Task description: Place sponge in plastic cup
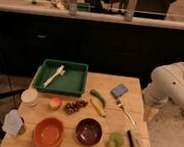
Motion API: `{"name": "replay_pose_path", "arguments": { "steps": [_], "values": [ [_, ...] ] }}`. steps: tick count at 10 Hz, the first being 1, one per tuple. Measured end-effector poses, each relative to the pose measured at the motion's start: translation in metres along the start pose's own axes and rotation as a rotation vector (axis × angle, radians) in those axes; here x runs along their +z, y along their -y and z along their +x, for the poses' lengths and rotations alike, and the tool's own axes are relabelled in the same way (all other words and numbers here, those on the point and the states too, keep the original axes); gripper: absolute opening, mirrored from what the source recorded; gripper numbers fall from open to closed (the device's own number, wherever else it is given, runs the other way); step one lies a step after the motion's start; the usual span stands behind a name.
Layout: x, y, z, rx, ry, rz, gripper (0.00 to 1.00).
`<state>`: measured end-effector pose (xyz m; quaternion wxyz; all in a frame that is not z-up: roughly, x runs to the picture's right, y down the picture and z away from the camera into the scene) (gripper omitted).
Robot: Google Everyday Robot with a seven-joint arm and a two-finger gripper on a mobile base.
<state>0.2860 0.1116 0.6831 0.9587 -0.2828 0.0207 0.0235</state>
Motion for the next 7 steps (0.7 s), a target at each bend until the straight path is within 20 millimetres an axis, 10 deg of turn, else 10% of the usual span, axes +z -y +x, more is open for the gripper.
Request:
{"name": "replay_pose_path", "arguments": {
  "steps": [7],
  "values": [
    [-0.0001, 0.0006, 0.0001, -0.004, 0.004, 0.0, 0.8]
  ]
}}
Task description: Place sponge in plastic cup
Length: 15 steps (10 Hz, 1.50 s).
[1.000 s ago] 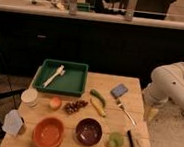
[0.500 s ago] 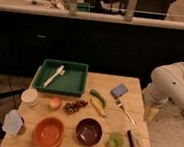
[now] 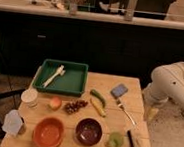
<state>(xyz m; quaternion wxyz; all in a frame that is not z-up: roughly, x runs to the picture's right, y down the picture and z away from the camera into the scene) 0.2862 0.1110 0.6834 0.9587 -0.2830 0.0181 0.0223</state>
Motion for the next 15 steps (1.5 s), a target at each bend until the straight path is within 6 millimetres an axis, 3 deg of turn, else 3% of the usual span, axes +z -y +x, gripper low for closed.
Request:
{"name": "replay_pose_path", "arguments": {
  "steps": [2, 5, 8, 11, 15],
  "values": [
    [0.004, 0.004, -0.003, -0.098, 0.02, -0.003, 0.8],
    [0.015, 0.018, -0.019, -0.455, 0.09, 0.008, 0.8],
    [0.024, 0.035, -0.028, -0.684, 0.152, 0.048, 0.8],
    [0.027, 0.044, -0.033, -0.787, 0.177, 0.07, 0.8],
    [0.03, 0.047, -0.035, -0.789, 0.157, 0.08, 0.8]
  ]
}}
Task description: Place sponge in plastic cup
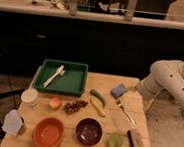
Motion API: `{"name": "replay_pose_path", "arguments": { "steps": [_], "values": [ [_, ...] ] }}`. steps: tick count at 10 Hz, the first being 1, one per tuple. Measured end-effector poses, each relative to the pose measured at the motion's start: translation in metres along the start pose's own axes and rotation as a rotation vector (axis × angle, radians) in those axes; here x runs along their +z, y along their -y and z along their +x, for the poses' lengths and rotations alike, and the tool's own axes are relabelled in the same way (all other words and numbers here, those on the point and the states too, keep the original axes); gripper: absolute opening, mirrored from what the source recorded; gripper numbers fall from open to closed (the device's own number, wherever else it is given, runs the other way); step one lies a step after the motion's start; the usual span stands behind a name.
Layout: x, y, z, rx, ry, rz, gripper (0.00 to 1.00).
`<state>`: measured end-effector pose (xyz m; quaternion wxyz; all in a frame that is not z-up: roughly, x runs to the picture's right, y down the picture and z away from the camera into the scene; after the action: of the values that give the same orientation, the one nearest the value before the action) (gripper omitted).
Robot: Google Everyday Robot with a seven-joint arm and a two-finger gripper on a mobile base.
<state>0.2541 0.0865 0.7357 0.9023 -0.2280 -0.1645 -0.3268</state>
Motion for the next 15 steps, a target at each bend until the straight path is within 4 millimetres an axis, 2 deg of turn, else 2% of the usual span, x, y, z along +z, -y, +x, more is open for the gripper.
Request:
{"name": "replay_pose_path", "arguments": {
  "steps": [2, 5, 11, 13, 15],
  "values": [
    [0.011, 0.022, 0.01, -0.008, -0.027, -0.008, 0.8],
    [0.041, 0.059, 0.033, 0.001, -0.051, -0.017, 0.8],
    [0.09, 0.07, 0.053, 0.046, -0.067, -0.008, 0.8],
    [0.106, 0.079, 0.063, 0.038, -0.062, -0.007, 0.8],
    [0.113, 0.086, 0.075, 0.037, -0.061, -0.003, 0.8]
  ]
}}
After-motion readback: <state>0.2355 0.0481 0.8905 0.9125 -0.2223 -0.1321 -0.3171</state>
